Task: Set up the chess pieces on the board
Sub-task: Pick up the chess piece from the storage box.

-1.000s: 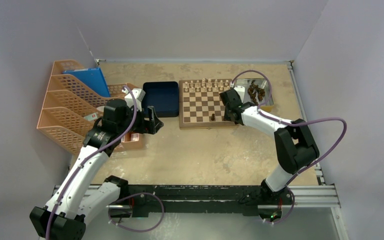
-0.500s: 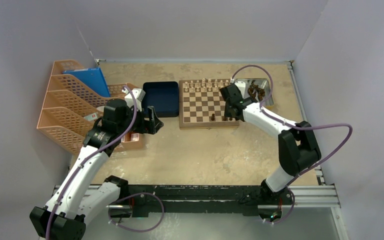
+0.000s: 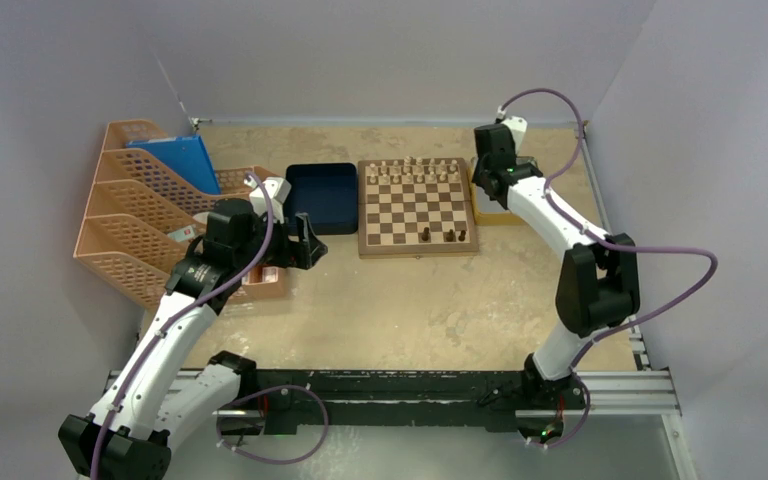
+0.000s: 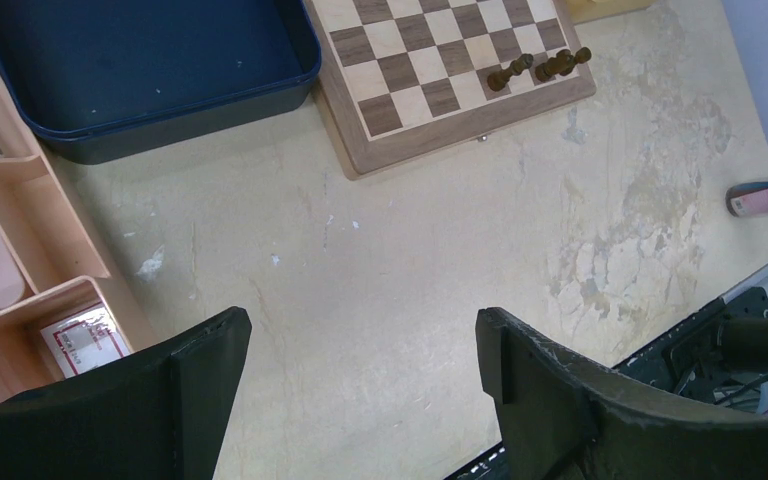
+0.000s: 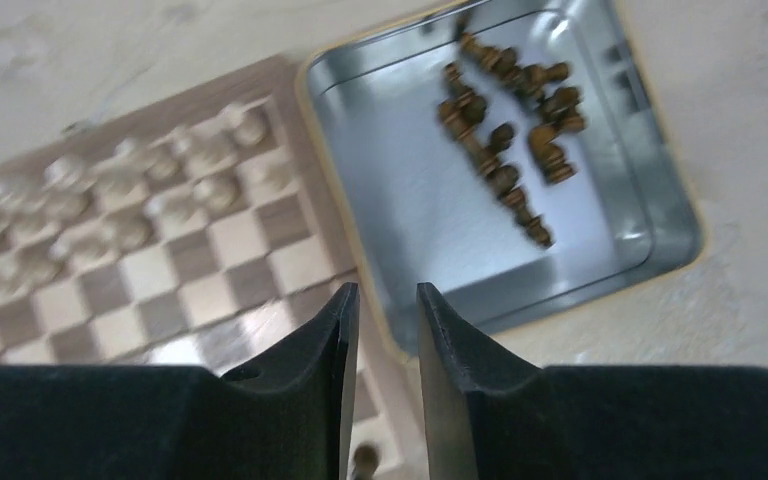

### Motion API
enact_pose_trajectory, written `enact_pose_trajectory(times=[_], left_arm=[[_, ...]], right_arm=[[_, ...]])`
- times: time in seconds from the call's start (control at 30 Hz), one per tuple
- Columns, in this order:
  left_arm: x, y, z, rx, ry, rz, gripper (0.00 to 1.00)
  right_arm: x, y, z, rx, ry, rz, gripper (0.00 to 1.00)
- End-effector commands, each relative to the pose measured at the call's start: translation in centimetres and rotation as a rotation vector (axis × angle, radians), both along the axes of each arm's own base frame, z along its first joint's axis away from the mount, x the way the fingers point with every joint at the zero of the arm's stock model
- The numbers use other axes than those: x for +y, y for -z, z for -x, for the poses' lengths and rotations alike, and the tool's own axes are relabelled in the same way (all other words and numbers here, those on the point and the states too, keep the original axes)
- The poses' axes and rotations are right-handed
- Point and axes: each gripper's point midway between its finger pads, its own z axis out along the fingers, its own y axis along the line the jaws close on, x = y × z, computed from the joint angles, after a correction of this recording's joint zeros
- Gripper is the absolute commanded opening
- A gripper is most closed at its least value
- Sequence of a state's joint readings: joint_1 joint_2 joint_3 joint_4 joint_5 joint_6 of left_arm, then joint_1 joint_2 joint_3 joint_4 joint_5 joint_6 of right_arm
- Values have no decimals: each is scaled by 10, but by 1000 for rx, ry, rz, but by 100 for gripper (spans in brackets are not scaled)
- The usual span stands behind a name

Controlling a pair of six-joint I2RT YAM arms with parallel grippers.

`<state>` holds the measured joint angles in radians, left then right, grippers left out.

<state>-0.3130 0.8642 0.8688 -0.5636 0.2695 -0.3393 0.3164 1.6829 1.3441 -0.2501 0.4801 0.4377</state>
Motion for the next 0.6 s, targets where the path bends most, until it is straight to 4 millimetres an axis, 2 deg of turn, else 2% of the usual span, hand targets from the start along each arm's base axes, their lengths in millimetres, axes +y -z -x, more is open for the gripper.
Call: enact_pose_trajectory(times=[0.0,0.17,0.23,0.4,0.57], left_arm=[[-6,-7,1,-26,26,17,84],[-6,-6,0,-24,25,15,84],[-6,-6,0,-27,24,15,84],[-6,-4,-1,-21,25,12,84],[-5,-4,-1,-21,21,10,84]], right_arm=[[-42,1,-30,-36,81,35,31],[-82,20,-47,-13,150,31,34],[-90,29,-52,-2,161,3,36],[-91,52,-63,24,126,-35,37],[-91,64,-71,30,103,-27,40]])
